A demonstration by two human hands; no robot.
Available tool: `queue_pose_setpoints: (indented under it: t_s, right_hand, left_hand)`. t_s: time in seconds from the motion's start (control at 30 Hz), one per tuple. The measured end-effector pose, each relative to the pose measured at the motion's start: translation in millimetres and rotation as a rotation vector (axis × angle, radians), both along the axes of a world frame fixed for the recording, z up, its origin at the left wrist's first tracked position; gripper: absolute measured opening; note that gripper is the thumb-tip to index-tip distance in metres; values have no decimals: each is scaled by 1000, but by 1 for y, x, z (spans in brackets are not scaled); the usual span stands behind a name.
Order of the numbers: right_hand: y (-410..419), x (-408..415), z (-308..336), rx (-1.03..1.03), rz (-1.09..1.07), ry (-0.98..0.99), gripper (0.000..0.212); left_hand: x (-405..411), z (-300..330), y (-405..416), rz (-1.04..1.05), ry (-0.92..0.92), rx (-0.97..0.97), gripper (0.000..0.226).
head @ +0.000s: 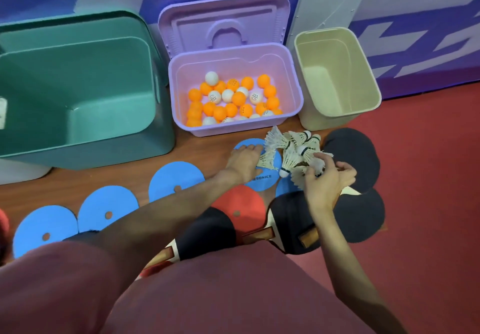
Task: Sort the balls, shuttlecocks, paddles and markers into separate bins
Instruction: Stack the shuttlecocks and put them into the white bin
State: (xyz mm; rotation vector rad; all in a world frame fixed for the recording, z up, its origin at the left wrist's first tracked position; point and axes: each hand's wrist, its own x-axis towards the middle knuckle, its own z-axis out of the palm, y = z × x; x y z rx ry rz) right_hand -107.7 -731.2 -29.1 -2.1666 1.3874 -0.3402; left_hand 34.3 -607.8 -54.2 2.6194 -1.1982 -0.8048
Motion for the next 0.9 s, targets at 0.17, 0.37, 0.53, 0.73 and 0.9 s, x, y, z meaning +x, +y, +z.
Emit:
queue_pose_setpoints:
  t_s: [0.17,0.37,0.53,0.73,0.9]
  right_hand:
    - [-11,-1,-6,159,37,15,35]
    - [-4,-5,4,-3,229,-278,15]
    - [11,-1,9,7,482,-281,15]
    - [28,9,6,78,558,-309,23]
    - [37,12,7,112,582,-342,25]
  left_hand:
    - [-1,-12,-10,4,-23,31,52]
    - [4,-22,13,110,94,-117,22]
    - [3,-20,34,207,123,-276,30]
    - [-1,-2,41,217,169,-384,26]
    - [0,5,45,283,293,-414,33]
